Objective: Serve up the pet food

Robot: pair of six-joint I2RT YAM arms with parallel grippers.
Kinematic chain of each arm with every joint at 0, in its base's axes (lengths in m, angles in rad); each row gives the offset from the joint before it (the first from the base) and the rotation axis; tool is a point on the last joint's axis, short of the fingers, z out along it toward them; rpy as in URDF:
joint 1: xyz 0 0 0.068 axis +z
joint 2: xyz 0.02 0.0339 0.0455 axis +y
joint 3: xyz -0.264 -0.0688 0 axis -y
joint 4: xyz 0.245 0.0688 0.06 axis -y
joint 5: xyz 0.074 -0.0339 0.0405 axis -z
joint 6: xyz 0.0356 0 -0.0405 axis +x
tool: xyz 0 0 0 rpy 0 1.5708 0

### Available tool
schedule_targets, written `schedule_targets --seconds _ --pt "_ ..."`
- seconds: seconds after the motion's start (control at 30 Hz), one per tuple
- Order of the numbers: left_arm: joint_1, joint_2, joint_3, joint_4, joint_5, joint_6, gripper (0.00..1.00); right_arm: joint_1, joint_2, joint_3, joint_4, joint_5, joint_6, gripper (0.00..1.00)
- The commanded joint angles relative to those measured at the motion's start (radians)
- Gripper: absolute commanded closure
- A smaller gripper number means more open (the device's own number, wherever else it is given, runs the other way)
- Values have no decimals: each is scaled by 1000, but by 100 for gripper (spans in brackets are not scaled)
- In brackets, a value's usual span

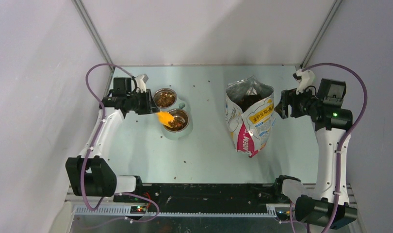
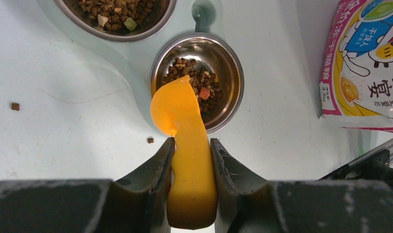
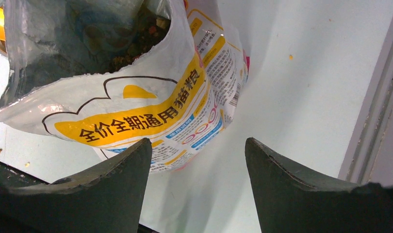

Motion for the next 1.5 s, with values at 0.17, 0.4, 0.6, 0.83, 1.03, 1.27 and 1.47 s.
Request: schedule_targets --seconds 0.17,0.4,0.6,0.83,1.03,1.27,1.47 --pt "-19 -3 42 18 26 21 100 -15 -27 -16 33 -17 14 26" --pt "-43 22 70 21 35 19 100 -16 -22 -16 37 -24 18 27" --pt "-63 31 103 -17 -20 77 100 -17 -22 -17 33 -20 14 27" --pt "-63 38 193 -99 -108 228 100 -17 -16 -16 34 -19 13 27" --pt "-63 38 224 -77 -88 207 100 -17 1 -6 41 -29 18 27" --pt "-63 45 371 -18 -6 122 100 -17 13 13 29 -27 13 26" --pt "-83 76 508 123 131 -48 100 -17 22 39 3 -22 4 27"
